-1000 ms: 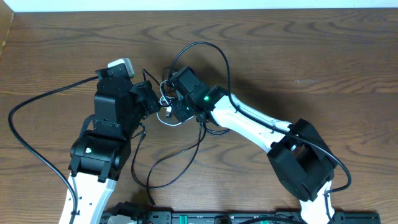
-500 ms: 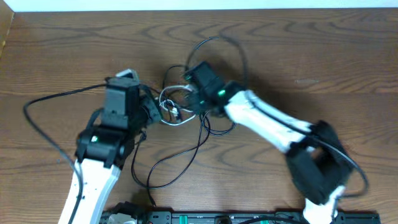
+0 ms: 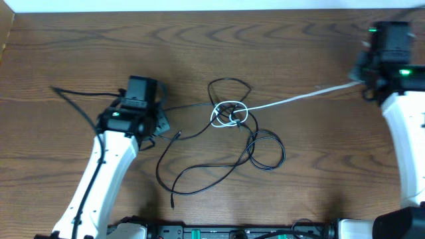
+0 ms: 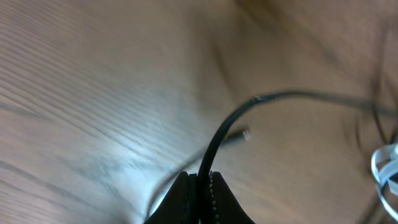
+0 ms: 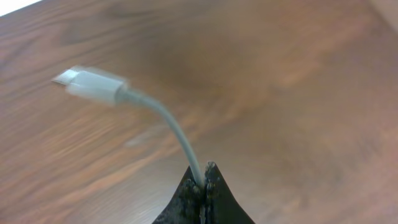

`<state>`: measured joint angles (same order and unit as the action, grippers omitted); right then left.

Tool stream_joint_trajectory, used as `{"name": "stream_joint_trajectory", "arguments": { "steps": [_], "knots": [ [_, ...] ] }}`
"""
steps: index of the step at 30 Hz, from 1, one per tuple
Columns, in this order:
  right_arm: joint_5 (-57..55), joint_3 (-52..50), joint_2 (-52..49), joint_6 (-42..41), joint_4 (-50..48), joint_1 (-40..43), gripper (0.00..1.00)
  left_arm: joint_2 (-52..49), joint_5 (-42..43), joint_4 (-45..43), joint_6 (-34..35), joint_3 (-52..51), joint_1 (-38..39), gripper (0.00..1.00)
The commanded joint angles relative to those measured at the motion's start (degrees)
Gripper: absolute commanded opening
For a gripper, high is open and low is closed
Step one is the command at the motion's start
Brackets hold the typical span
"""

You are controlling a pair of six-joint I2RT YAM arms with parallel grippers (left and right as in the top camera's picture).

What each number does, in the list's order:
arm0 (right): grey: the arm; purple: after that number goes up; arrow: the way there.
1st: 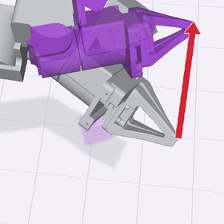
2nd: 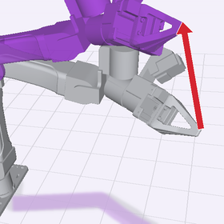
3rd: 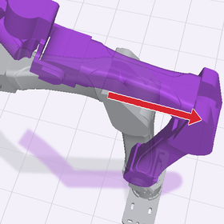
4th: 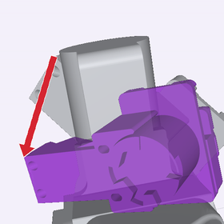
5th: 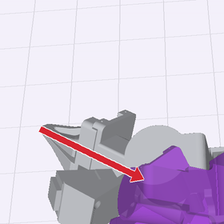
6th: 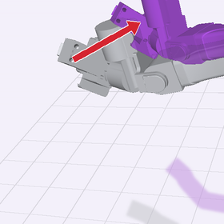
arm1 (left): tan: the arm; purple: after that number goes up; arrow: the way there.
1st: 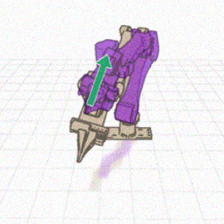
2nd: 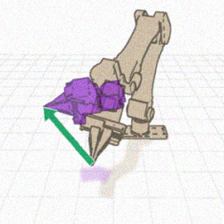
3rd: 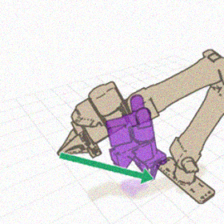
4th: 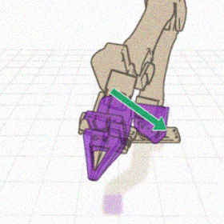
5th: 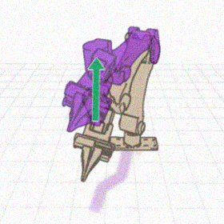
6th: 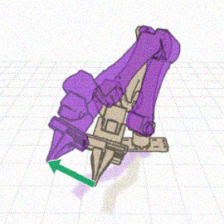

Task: Untangle cables
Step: 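Pull the white cable rightward with the right gripper, then return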

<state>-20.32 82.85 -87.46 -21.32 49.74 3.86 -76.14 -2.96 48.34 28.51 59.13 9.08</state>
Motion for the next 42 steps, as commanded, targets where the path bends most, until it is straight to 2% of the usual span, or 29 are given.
{"name": "stream_joint_trajectory", "arguments": {
  "steps": [1, 5, 11, 16, 17, 19, 24, 25, 27, 30, 31, 33, 36, 40, 42],
  "knots": [
    [-3.8, 0.3, 1.8, -7.2, 1.6, 7.8, 0.01, 3.6, -4.8, -2.0, 1.8, 0.6, -5.9, 0.08],
    [-3.8, 0.3, 1.6, -14.6, 4.4, 17.4, 0.01, 7.1, -3.7, -5.1, 5.3, 0.6, -13.4, 0.07],
    [-5.0, 0.3, 1.0, -15.1, 5.4, 26.6, 0.01, 8.5, -3.6, -8.4, 6.7, 0.6, -18.6, 0.07],
    [-3.3, 0.3, 0.4, -16.4, 5.1, 30.0, 0.01, 8.4, 6.2, -10.7, 7.8, 0.6, -19.9, 0.07],
    [-1.1, 0.3, 0.2, -16.3, 4.9, 29.8, 0.01, 8.3, 9.2, -10.6, 7.3, 0.6, -19.9, 0.07],
    [14.9, 0.3, -0.3, -7.2, 1.4, 29.1, 0.01, 8.2, 13.5, -7.8, 7.1, 0.6, -19.6, 0.07],
    [38.2, 0.2, -0.4, 12.1, -1.0, 23.8, 0.03, 7.6, 14.3, -1.3, 2.1, 0.5, -15.8, 0.07],
    [41.5, 0.2, -0.4, 16.9, 0.3, 21.6, 0.09, 7.6, 14.3, -0.6, -0.3, 0.3, -14.2, 0.07],
    [39.5, 0.2, -0.4, 19.9, 3.1, 17.6, 0.40, 7.6, 14.3, -0.1, -3.9, 0.2, -10.2, 0.08],
    [39.6, 0.2, -0.4, 19.9, 4.9, 13.7, 0.60, 7.5, 14.1, 0.4, -5.6, 0.2, -7.0, 0.07],
    [40.2, 0.2, -0.4, 20.3, 5.8, 12.2, 0.64, 7.5, 13.9, 0.7, -5.7, 0.2, -6.2, 0.08],
    [40.3, -1.0, -0.4, 21.7, 11.0, 6.8, 0.64, 7.5, 13.9, 1.2, -5.8, 0.2, -4.7, 0.07],
    [40.4, -8.2, -0.4, 23.8, 11.7, 0.3, 0.69, 7.5, 13.9, 1.7, -5.8, 0.2, -4.6, 0.08],
    [40.4, -19.6, -0.4, 27.9, 4.8, -7.5, 0.67, 7.5, 13.9, 2.0, -5.8, 0.2, -4.6, 0.07],
    [40.3, -24.8, -0.4, 29.6, -1.6, -10.4, 0.64, 7.5, 13.9, 2.0, -5.8, 0.2, -4.6, 0.07]
  ]
}}
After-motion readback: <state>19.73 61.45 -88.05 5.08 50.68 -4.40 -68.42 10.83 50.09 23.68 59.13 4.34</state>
